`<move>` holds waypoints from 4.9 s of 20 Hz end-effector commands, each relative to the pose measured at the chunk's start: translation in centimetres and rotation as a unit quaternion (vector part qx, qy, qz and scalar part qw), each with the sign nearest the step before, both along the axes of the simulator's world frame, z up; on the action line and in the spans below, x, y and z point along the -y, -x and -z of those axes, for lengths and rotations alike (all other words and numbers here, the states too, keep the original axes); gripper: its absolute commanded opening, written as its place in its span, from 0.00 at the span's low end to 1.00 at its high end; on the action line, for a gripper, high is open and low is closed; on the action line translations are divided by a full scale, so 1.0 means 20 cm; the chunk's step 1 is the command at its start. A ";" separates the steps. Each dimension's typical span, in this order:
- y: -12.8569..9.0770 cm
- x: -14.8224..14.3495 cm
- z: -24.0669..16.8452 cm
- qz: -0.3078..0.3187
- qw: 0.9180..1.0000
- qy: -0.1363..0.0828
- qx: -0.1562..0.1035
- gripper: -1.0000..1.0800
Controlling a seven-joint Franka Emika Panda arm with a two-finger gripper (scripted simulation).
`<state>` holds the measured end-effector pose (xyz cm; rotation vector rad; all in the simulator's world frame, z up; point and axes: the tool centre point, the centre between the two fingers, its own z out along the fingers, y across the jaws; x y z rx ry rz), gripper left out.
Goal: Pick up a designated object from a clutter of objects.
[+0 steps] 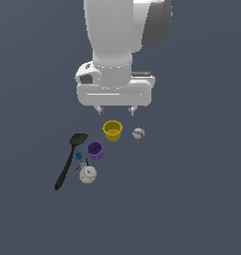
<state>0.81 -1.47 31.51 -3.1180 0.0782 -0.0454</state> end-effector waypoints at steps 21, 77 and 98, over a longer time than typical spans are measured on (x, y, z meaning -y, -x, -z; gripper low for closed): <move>0.04 -0.03 0.12 0.014 1.000 -0.020 -0.008 0.62; 0.78 0.32 1.22 0.257 0.957 -0.123 -0.056 0.00; 0.72 0.24 0.94 0.258 0.957 -0.121 -0.056 0.00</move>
